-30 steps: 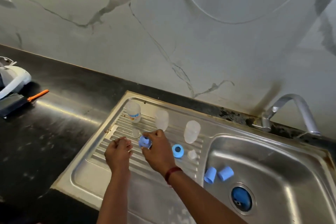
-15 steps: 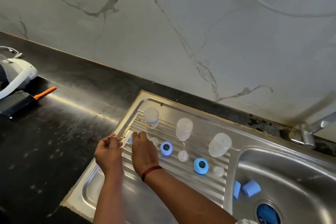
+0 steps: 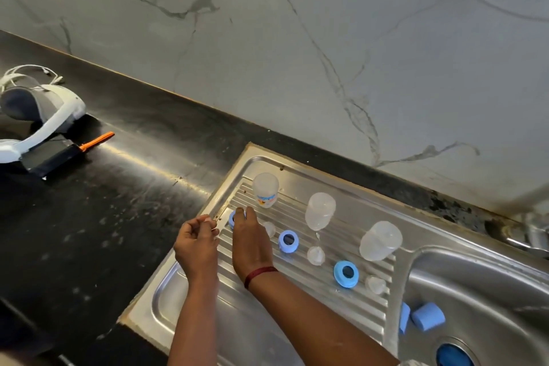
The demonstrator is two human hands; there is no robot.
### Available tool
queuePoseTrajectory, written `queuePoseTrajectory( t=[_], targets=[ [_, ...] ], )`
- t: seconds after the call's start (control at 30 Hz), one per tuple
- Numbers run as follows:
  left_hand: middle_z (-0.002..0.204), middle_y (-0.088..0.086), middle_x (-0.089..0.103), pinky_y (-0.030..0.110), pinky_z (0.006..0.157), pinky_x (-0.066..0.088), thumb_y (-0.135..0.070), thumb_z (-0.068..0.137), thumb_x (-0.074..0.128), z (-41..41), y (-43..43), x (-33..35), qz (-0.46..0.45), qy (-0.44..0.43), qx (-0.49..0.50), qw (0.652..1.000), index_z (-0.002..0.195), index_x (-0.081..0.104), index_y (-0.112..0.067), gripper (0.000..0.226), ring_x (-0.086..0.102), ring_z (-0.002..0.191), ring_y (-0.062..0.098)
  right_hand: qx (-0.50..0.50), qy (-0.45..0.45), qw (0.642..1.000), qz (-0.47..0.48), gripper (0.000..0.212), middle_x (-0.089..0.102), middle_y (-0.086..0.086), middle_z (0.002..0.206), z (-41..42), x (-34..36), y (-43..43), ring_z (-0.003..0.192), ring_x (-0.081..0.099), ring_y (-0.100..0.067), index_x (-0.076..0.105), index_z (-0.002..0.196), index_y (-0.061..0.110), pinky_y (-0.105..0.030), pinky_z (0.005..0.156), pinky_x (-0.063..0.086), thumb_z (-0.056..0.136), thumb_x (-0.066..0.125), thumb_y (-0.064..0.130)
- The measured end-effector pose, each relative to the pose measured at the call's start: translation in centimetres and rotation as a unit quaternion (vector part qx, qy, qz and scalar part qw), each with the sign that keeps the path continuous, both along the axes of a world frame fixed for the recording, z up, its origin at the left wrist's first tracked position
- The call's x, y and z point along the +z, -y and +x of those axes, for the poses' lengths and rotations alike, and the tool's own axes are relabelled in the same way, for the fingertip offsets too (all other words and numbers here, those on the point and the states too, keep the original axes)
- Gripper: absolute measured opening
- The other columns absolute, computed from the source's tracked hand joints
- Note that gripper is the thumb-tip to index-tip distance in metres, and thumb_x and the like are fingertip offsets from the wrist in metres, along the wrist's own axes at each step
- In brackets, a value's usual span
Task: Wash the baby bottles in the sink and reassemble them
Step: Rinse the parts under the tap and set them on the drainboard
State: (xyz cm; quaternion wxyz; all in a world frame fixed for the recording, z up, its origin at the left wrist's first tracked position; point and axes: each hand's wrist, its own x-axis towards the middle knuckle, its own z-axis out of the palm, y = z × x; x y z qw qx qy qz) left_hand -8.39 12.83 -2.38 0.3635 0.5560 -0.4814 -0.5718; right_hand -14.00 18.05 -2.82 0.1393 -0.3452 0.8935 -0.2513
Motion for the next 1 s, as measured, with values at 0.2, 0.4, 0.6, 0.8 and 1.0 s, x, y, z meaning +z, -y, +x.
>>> queuePoseTrajectory(
  t=[0.2,0.4,0.6,0.8,1.0],
  targets=[
    [0.087,0.003,0.070,0.042,0.081,0.058,-0.015,0.096,0.062,-1.3,-4.1,0.8,-0.016,-0.016,-0.056,0.998,0.089,0.066,-0.026,0.013,0.069,0.087,0.026,-0.023,-0.035,0.993,-0.111,0.045,0.058,-0.010,0.137,0.4,1.4,-5.5,0.119,0.061,-0.025,0.052,0.139,0.009,-0.031,0.101,0.048,0.096,0.055,0.000],
    [0.083,0.002,0.073,0.052,0.086,0.057,-0.013,0.092,0.065,-1.9,-11.6,2.6,0.000,-0.032,-0.143,0.989,0.081,0.068,-0.027,0.018,0.070,0.085,0.027,-0.091,-0.103,0.972,-0.191,0.035,0.071,-0.007,0.109,-0.1,2.7,-14.9,0.097,0.068,-0.021,0.069,0.114,0.009,-0.026,0.084,0.052,0.082,0.065,-0.005],
    [0.073,-0.002,0.073,0.055,0.080,0.057,-0.025,0.078,0.067,-1.2,-19.1,3.5,-0.030,-0.031,-0.270,0.962,0.078,0.071,-0.038,0.014,0.071,0.078,0.027,-0.194,-0.107,0.952,-0.210,0.037,0.072,-0.004,0.101,0.9,1.8,-24.0,0.089,0.066,-0.015,0.072,0.106,0.010,-0.009,0.080,0.041,0.073,0.072,-0.008],
    [0.070,0.001,0.071,0.056,0.077,0.055,-0.036,0.069,0.063,-1.7,-26.8,3.4,-0.024,-0.023,-0.345,0.938,0.079,0.070,-0.034,0.012,0.068,0.073,0.028,-0.246,-0.042,0.958,-0.140,0.023,0.071,-0.002,0.099,2.1,0.5,-32.8,0.084,0.069,-0.022,0.073,0.101,0.012,-0.022,0.068,0.049,0.081,0.068,0.002],
    [0.075,-0.004,0.073,0.044,0.075,0.053,-0.034,0.067,0.059,-2.0,-33.8,1.6,0.023,0.016,-0.402,0.915,0.079,0.070,-0.039,0.017,0.069,0.077,0.022,-0.277,0.045,0.959,-0.051,0.020,0.072,-0.004,0.103,0.8,-1.3,-40.4,0.088,0.068,-0.022,0.073,0.102,0.012,-0.029,0.078,0.050,0.084,0.064,0.010]
  ],
)
